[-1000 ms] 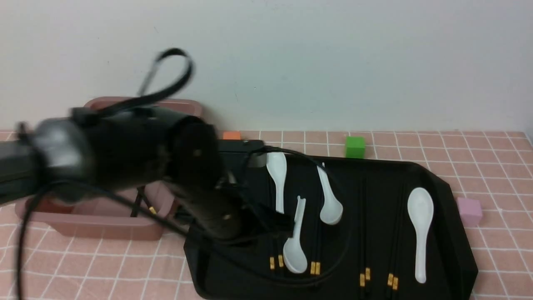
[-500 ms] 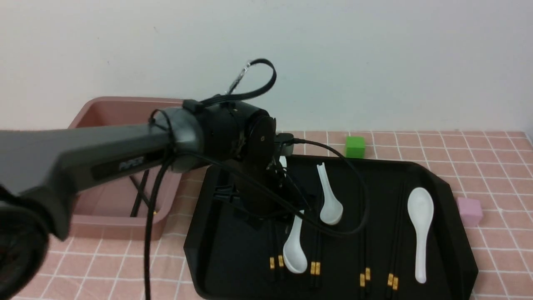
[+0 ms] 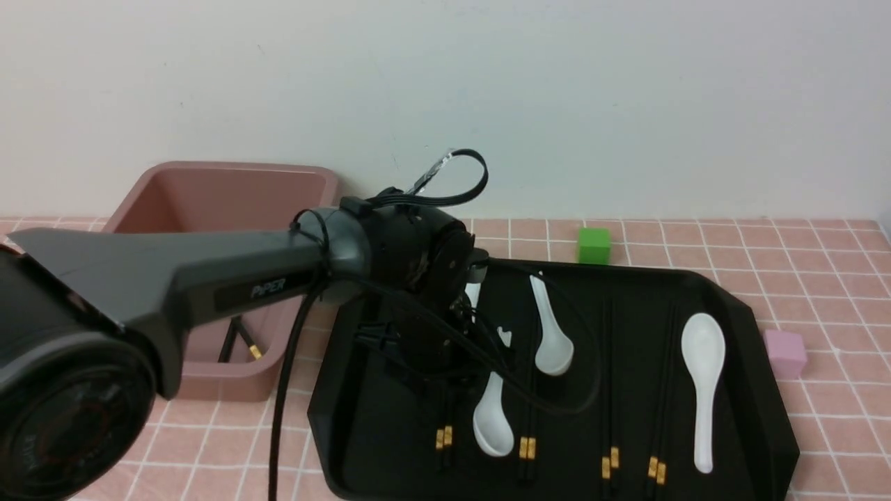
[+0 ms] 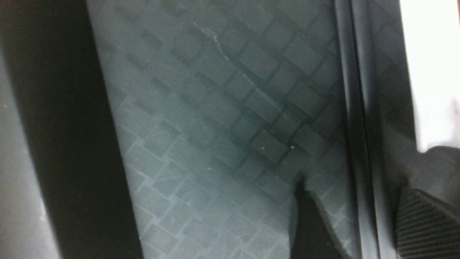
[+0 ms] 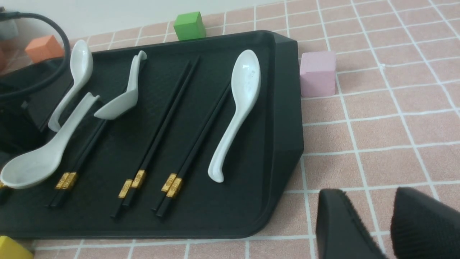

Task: On pink tablecloth take chopsticks from black tray and put them in box.
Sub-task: 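Reach over to the black tray and grasp a pair of chopsticks with the left gripper, then place the chopsticks into the pink bin with the left gripper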

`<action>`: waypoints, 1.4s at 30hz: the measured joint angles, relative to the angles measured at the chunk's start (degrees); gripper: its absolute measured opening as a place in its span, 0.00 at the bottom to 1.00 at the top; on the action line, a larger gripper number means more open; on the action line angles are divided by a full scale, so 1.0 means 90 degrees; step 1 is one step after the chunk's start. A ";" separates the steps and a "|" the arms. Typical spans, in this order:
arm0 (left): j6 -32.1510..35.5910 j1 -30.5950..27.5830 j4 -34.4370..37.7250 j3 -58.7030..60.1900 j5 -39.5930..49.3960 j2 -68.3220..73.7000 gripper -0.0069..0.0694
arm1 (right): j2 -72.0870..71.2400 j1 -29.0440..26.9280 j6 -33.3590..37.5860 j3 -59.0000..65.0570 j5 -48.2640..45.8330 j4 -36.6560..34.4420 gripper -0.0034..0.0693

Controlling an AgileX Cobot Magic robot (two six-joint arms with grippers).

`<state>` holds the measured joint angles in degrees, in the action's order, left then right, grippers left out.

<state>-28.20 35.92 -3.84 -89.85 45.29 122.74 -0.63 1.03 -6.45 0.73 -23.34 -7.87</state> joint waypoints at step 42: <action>0.1056 -0.2919 -0.0633 0.1505 -0.0059 -0.3141 0.23 | 0.0000 0.0000 0.0000 0.0000 0.0000 0.0000 0.38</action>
<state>-18.69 9.65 -9.54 -76.31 44.76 94.46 -0.63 1.03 -6.45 0.73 -23.34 -7.87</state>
